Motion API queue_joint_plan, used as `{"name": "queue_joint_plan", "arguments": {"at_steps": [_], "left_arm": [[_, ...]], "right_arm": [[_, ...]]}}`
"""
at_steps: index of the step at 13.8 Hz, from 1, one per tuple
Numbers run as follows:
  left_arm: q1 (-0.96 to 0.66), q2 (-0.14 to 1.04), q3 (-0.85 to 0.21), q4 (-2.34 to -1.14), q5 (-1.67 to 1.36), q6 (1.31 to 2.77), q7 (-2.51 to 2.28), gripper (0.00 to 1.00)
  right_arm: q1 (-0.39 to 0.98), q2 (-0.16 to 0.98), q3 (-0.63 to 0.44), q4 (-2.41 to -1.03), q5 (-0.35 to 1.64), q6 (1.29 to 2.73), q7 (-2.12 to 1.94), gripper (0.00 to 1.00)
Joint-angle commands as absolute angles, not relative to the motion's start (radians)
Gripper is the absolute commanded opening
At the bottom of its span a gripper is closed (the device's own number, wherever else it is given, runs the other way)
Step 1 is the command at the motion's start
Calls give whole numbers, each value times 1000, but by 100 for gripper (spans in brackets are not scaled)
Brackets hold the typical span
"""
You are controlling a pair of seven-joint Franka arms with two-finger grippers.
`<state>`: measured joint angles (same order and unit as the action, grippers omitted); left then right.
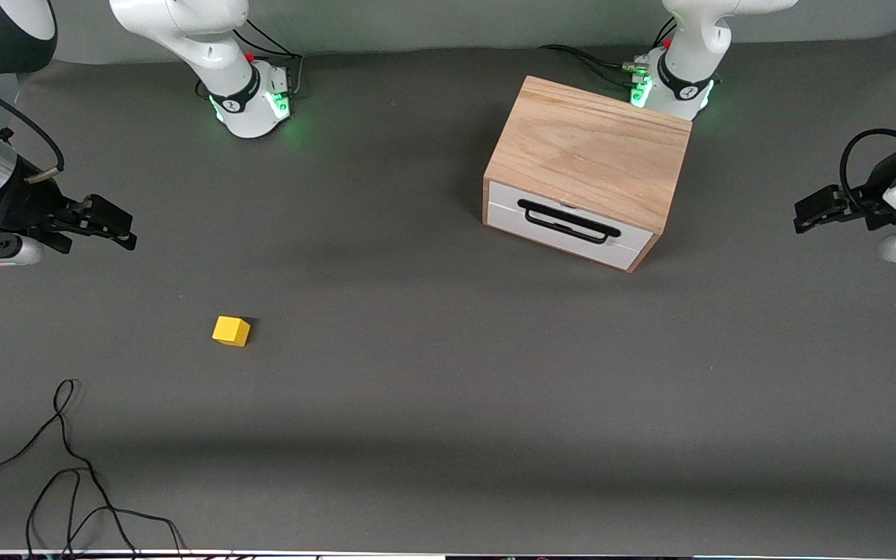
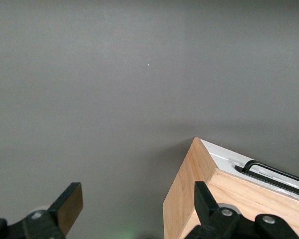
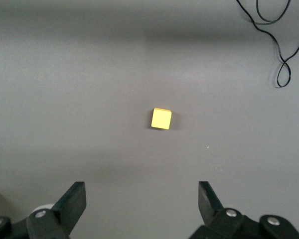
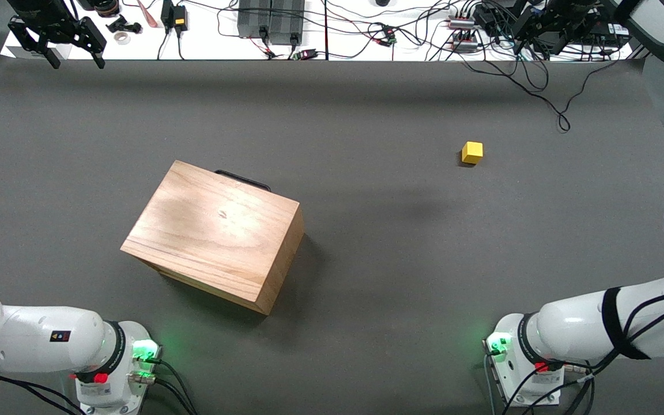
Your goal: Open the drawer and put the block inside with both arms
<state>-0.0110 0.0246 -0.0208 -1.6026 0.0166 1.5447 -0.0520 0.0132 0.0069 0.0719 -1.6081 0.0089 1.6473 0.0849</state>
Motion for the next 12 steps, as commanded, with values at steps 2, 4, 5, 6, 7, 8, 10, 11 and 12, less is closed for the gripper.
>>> {"name": "queue_joint_plan", "arguments": {"at_steps": [2,4,5,6,7,8,10,11,12], "left_arm": [[-26,-2,-12,-1620,26,1537,-49,100],[-26,-2,-12,-1620,26,1537,-51,100],[-26,0,-12,-1620,26,1537,-51,100],[-26,0,-12,-1620,26,1537,-52,100],[-26,2,-12,-1621,26,1536,-54,100],[-28,3,-12,-1620,17,1536,-66,100],[-29,0,-44,-1618,12,1519,-185,100],[-28,2,-82,-1606,8,1503,-275,100],[-29,2,-128,-1602,-1,1496,-405,100]], "right_arm": [[18,17,69,-1594,26,1640,109,100],[17,17,71,-1592,26,1640,107,100],[18,17,71,-1592,26,1641,97,100],[17,18,71,-1592,26,1644,97,100],[18,28,71,-1594,26,1647,97,100],[18,37,71,-1598,26,1652,98,100],[20,66,71,-1604,26,1661,101,100],[20,80,72,-1618,26,1676,103,100],[20,89,72,-1638,26,1701,103,100]]}}
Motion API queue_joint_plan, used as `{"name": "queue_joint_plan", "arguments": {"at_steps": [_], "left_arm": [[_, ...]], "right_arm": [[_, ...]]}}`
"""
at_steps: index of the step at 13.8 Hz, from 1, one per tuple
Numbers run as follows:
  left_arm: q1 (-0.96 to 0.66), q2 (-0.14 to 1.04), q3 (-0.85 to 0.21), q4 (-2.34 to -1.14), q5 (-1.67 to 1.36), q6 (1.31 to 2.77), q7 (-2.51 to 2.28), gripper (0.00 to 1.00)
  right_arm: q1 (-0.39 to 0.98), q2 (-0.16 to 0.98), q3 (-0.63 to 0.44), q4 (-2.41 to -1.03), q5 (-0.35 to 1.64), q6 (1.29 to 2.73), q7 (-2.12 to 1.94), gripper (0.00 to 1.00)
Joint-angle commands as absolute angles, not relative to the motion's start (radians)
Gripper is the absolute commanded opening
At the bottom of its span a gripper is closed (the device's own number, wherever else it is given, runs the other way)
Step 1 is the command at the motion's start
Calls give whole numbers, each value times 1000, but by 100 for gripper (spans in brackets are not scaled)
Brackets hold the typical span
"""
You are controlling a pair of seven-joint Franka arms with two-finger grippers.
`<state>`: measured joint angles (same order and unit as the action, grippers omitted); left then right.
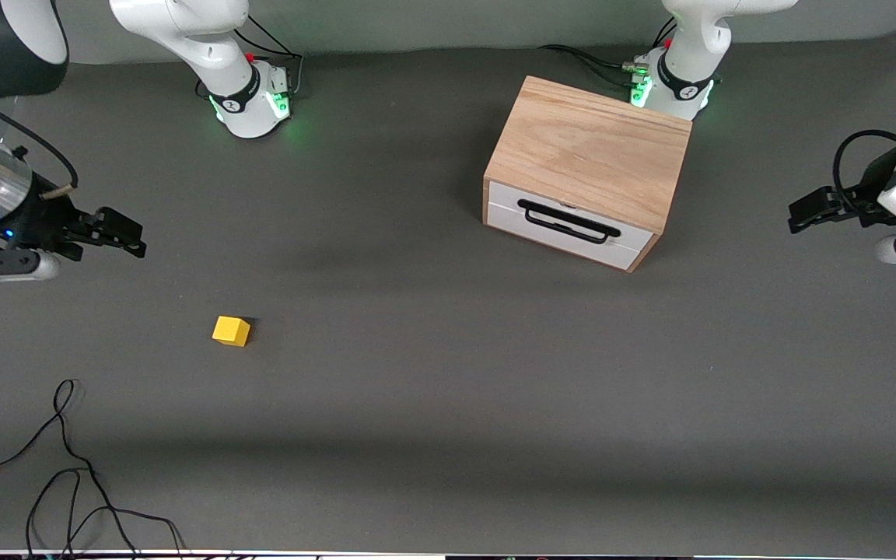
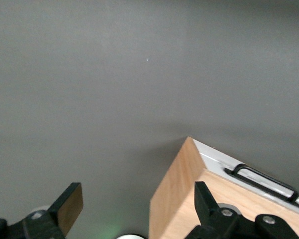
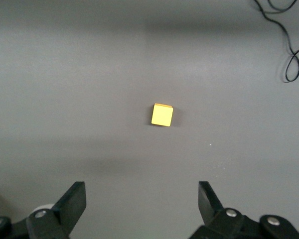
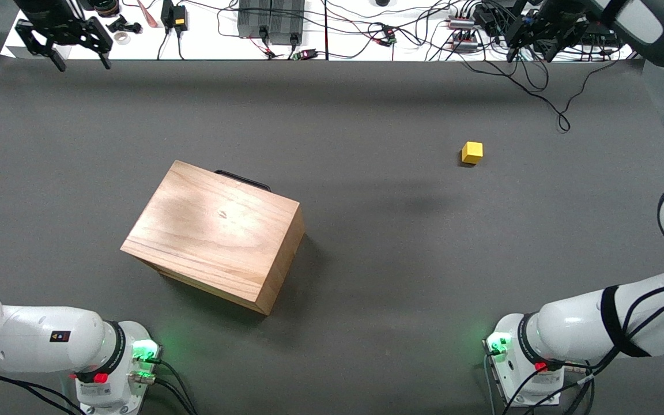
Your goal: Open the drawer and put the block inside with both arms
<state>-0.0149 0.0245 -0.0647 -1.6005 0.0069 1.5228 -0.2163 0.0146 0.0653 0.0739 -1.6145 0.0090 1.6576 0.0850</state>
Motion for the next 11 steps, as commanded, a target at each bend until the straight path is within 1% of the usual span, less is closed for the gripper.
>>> {"name": "queue_joint_plan", "arguments": {"at_steps": [1,2,5,7,9,10,11], "left_arm": [[-29,2,-187,-1601,-6,1503,-555,100],[-31,9,-236,-1598,-6,1515,-703,100],[-32,81,-404,-1537,-23,1534,-1143,100],[-47,121,-486,-1522,-28,1590,-1352,100],[-131,153,-503,-1523,-6,1643,-1565,100],[-170,172,-502,-1523,23,1646,-1642,100],[-179,192,-503,-1523,26,1643,-1704,100]], "right_arm": [[20,95,72,-1670,26,1729,103,100],[20,95,72,-1718,26,1774,103,100],[20,95,72,-1899,26,1992,101,100],[20,110,72,-2021,26,2156,100,100],[20,144,72,-2141,26,2361,98,100],[20,176,72,-2181,26,2446,98,100],[20,205,71,-2198,26,2495,98,100]]}}
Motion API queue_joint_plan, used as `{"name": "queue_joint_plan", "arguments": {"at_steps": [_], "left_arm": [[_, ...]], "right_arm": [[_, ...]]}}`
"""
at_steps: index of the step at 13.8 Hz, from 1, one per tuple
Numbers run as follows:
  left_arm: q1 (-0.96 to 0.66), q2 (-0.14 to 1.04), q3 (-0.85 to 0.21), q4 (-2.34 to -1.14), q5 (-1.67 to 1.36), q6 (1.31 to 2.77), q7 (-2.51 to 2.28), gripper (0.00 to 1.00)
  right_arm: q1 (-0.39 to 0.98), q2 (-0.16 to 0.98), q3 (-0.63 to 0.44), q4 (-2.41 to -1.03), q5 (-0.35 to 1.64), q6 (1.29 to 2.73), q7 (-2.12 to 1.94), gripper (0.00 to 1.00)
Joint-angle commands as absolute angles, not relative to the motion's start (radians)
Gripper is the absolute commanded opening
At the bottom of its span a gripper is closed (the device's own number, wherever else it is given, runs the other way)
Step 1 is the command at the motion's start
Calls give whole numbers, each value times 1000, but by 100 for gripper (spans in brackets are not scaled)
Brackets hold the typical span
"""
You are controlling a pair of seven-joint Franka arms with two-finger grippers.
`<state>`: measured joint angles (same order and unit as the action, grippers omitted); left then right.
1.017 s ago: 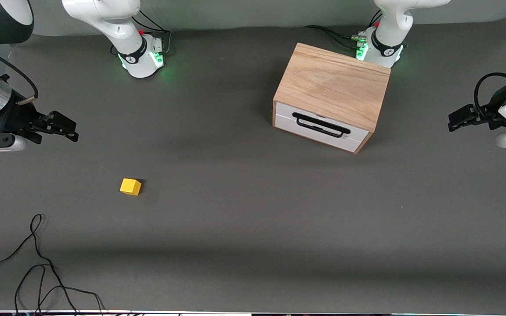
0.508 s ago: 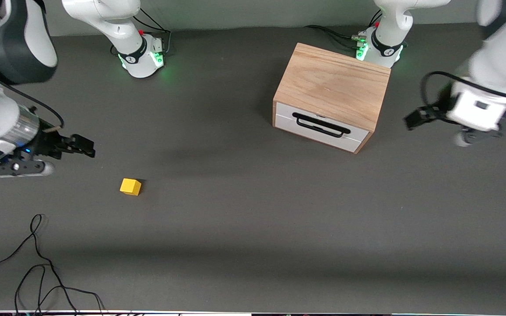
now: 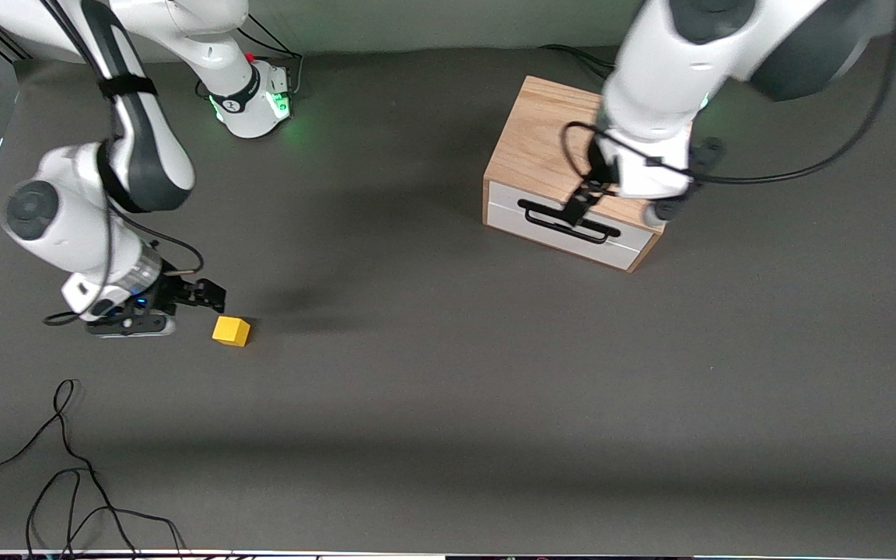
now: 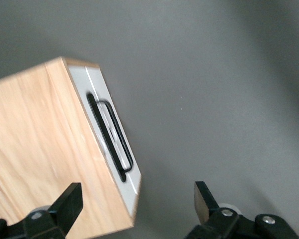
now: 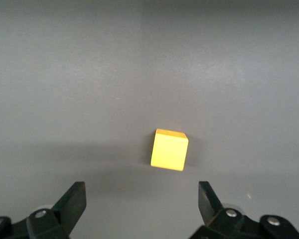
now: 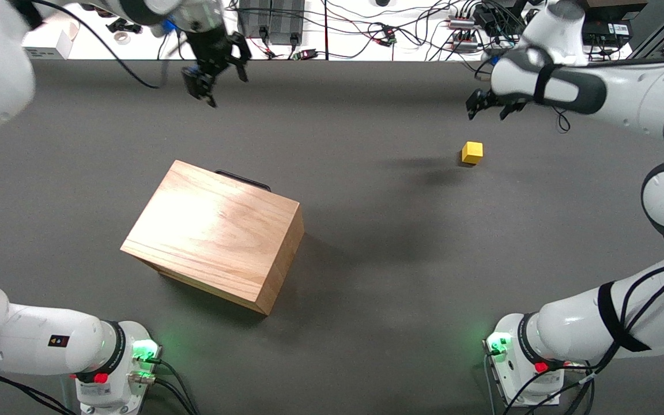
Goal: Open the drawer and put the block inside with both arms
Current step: 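Reach the right gripper to the yellow cube while the left gripper reaches the drawer handle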
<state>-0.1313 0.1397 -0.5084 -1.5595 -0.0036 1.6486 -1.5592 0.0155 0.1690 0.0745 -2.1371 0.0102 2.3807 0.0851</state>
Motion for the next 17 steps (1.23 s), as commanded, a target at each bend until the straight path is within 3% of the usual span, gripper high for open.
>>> {"name": "queue_joint_plan", "arguments": {"at_steps": [1,9,17], "left_arm": [[-183,210,-503,-1525,25,1640,-1759,100],[-219,308,-505,-1532,21,1489,-1824,100],[-206,364,-494,-1710,89,1696,-1825,100]], "right_arm": [[18,236,71,-2204,26,2534,98,100],[17,396,58,-2203,23,2681,94,100],[18,431,48,-2197,14,2724,97,100]]}}
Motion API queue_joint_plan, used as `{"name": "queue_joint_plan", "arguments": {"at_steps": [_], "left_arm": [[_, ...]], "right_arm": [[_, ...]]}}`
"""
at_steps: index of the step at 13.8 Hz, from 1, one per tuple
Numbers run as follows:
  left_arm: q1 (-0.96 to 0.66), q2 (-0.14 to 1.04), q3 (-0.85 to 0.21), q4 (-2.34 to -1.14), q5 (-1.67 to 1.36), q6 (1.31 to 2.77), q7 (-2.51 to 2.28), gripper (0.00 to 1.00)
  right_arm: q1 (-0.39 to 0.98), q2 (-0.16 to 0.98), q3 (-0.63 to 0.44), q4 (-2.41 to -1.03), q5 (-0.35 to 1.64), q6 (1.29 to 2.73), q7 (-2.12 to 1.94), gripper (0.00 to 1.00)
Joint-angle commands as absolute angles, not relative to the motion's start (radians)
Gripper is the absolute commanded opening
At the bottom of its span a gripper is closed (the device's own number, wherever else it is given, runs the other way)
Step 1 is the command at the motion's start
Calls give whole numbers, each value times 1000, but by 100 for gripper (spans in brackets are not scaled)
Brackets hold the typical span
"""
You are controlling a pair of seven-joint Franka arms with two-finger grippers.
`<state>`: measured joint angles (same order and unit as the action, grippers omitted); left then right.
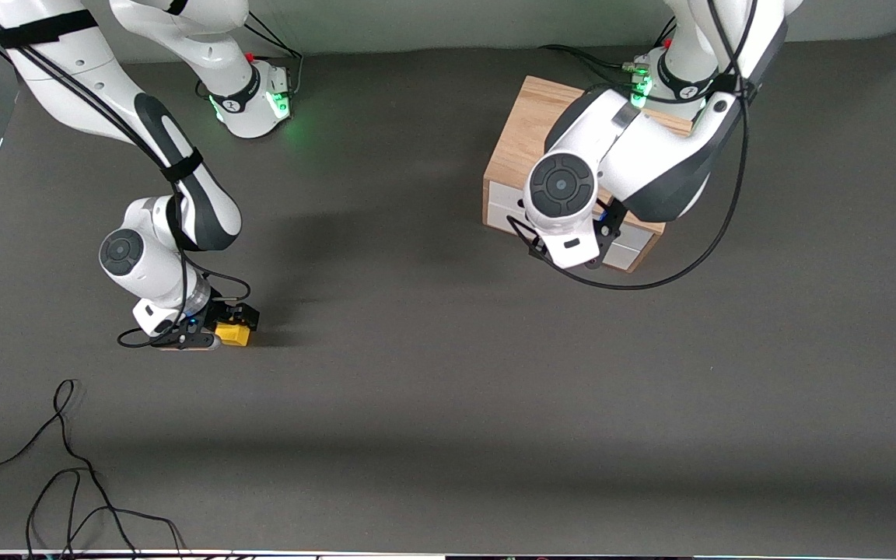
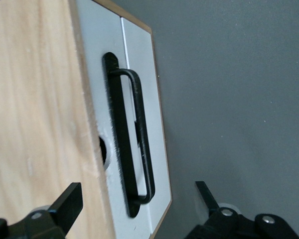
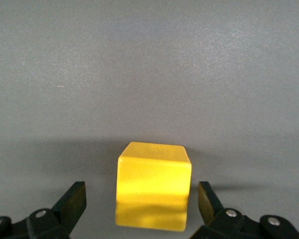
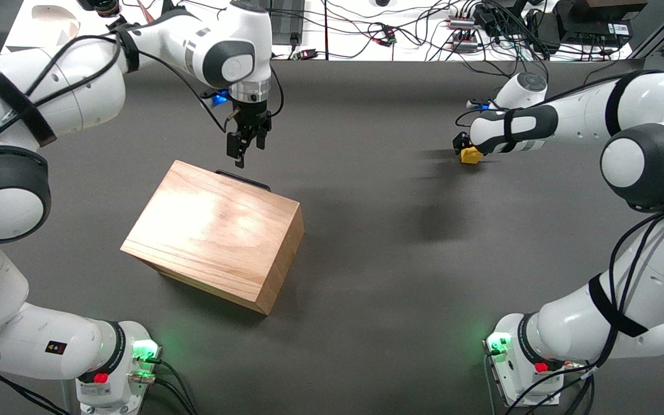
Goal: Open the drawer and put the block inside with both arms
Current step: 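Reach the right gripper to the yellow cube while the left gripper reaches the drawer handle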
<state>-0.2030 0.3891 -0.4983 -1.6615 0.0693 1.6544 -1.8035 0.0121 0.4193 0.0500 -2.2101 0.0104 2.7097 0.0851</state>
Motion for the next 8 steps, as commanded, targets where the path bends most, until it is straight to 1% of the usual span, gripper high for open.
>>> {"name": "queue_joint_plan", "arguments": {"at_steps": [1,4,5,7,8], "left_arm": [[-204,367,-494,-1724,104,1715,-1825,100],[-202,399,-488,-1743,126,1765,-1841,100],[-206,408,-465,-1743,127,1776,-1851,100],[-206,410,-459,-1775,133,1818,-1882,100],[-204,411,-459,-1784,144,1827,-1882,100]], "right_arm": [[18,430,48,-2197,14,2723,97,100],[18,437,43,-2197,12,2726,92,99],[18,439,43,-2197,11,2727,91,91],[18,440,43,-2194,9,2727,91,69],[18,440,43,-2194,3,2727,89,60]]}}
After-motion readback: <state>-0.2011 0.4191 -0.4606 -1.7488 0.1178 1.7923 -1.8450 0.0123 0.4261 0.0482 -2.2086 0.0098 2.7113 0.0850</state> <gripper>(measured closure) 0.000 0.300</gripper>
